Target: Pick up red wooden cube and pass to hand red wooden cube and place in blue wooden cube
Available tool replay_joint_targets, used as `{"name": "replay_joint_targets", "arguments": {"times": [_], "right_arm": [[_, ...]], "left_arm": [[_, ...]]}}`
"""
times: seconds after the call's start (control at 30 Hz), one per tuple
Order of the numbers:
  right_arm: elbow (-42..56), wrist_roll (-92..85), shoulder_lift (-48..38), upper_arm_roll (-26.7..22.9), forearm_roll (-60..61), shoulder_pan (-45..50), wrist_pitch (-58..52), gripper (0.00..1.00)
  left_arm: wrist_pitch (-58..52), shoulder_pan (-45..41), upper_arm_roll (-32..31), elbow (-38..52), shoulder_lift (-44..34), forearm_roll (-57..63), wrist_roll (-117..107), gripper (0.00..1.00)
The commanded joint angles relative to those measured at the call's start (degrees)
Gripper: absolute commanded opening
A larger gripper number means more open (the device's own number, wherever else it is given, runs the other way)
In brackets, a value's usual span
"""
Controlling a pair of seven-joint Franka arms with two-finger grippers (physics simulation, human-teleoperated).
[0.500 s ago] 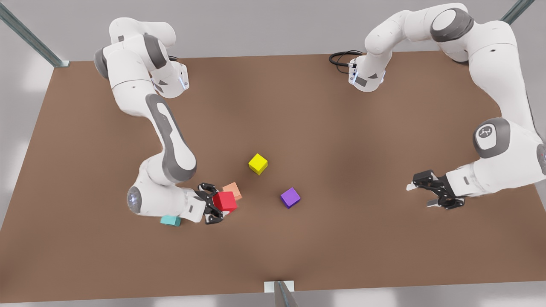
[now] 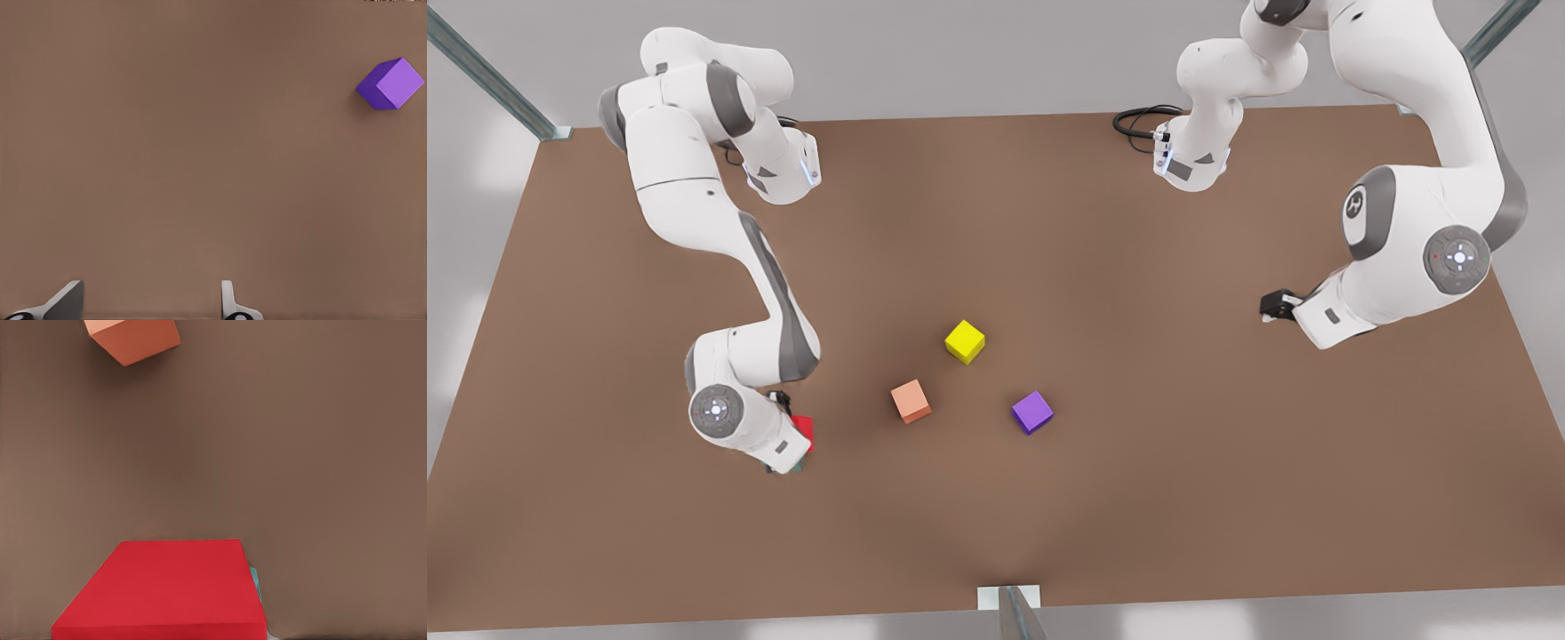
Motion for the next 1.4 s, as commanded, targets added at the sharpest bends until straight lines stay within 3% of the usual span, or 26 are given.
{"name": "replay_joint_targets", "arguments": {"times": [0.0,0.27,0.93,0.97,1.0,1.37], "right_arm": [[-3.9,14.8,-1.8,0.0,-1.0,-0.5,9.2,0.51],[-6.1,15.0,0.2,-0.1,-3.1,-1.9,19.8,0.52],[-9.6,14.5,0.1,0.0,-4.9,-3.3,21.4,0.52],[-9.6,14.5,0.1,0.0,-4.8,-3.3,21.3,0.8],[-9.6,14.5,0.2,-0.1,-4.8,-3.3,21.3,1.0],[-9.4,14.2,-0.1,0.1,-4.9,-3.3,20.3,1.0]], "left_arm": [[-0.4,0.1,0.0,0.0,0.0,-0.4,-8.6,1.0],[-0.4,0.4,0.0,0.0,0.7,-0.5,-8.5,1.0],[-2.2,3.1,0.1,-0.1,0.9,-0.6,-8.2,1.0],[-2.1,2.9,0.1,-0.2,0.9,-0.6,-8.4,1.0],[-2.1,3.0,0.1,0.2,0.9,-1.0,-8.4,1.0],[-1.9,2.6,0.0,1.3,1.3,-0.5,-8.4,1.0]]}}
